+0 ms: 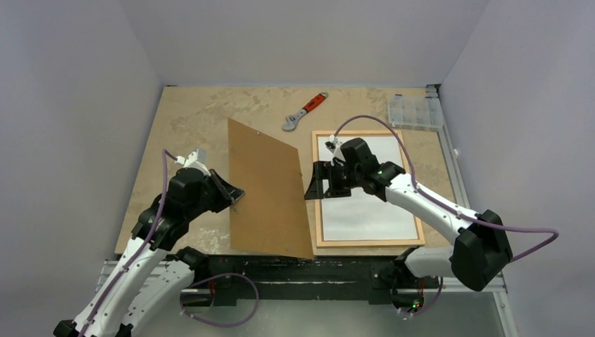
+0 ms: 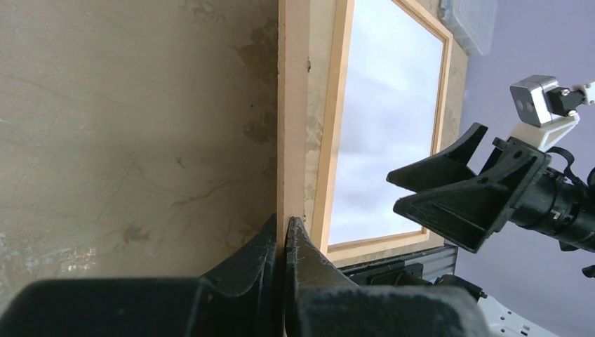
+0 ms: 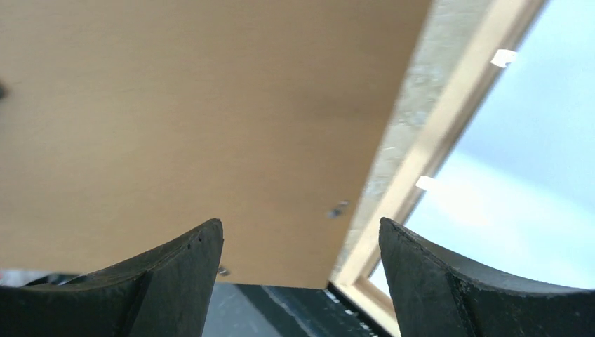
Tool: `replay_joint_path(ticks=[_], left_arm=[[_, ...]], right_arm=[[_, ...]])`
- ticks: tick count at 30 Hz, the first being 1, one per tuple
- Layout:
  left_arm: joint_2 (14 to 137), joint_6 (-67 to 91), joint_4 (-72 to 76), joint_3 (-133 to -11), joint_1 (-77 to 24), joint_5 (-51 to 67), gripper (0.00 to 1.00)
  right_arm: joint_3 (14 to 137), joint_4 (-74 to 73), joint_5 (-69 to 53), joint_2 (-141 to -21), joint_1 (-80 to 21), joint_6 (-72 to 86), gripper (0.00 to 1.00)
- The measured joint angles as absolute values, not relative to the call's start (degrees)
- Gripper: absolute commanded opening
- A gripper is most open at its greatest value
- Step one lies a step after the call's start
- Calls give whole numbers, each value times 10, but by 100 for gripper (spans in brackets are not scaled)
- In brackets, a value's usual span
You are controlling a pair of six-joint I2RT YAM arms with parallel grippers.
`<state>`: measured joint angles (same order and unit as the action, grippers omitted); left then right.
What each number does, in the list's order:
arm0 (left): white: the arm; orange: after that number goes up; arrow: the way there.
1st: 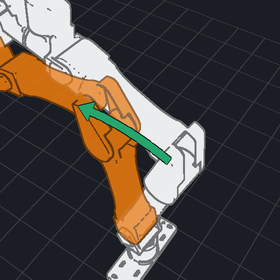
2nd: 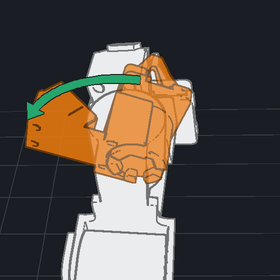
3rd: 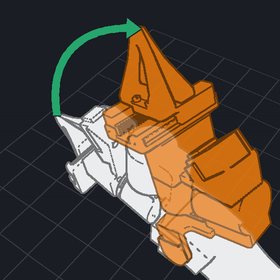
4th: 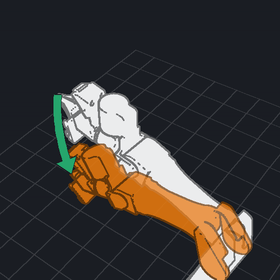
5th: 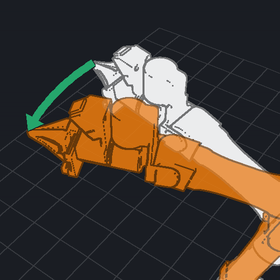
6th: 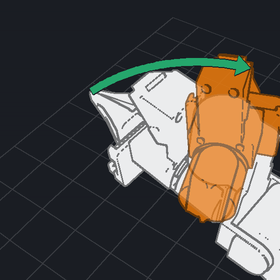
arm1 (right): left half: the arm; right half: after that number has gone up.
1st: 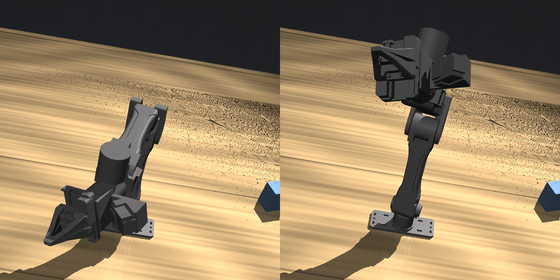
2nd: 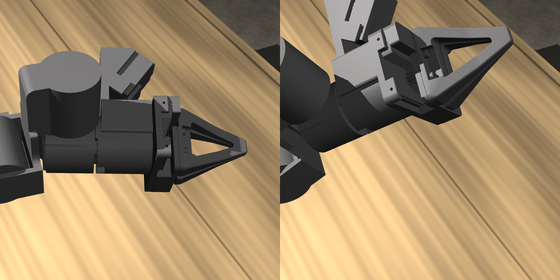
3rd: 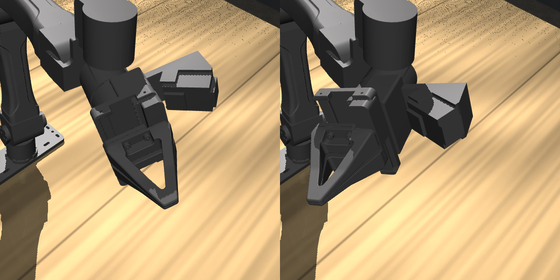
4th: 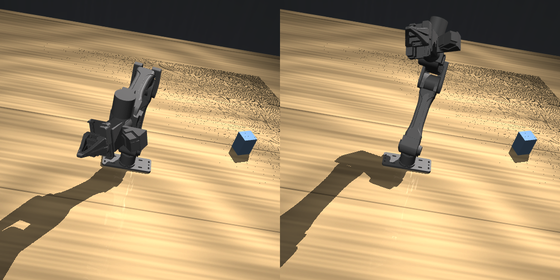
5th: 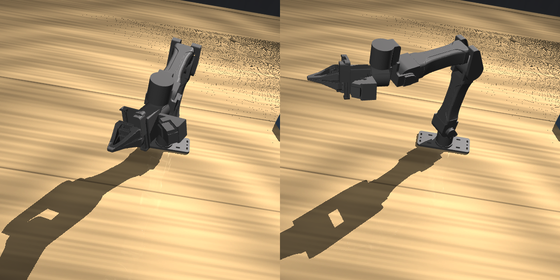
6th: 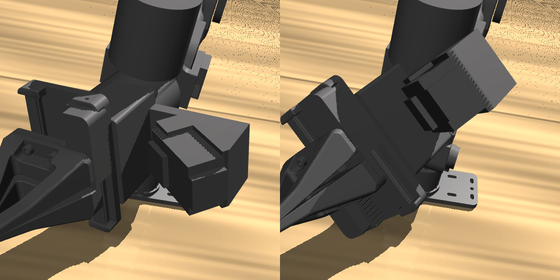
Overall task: Put the photo into the frame
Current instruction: Move the photo frame to the center of the board.
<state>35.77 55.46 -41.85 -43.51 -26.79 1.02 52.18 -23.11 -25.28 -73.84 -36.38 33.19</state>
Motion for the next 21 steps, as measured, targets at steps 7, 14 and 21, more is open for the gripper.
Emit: replay_joint_path(ticks=[7, 14, 21], left_arm=[[305, 554, -475, -462, -267, -21, 0], [246, 544, -550, -522, -267, -42, 0], [228, 544, -554, -552, -267, -32, 0]], right_arm=[[521, -248, -150, -799, -364, 306, 68], [522, -239, -129, -898, -364, 301, 57], [540, -229, -145, -940, -365, 299, 48]])
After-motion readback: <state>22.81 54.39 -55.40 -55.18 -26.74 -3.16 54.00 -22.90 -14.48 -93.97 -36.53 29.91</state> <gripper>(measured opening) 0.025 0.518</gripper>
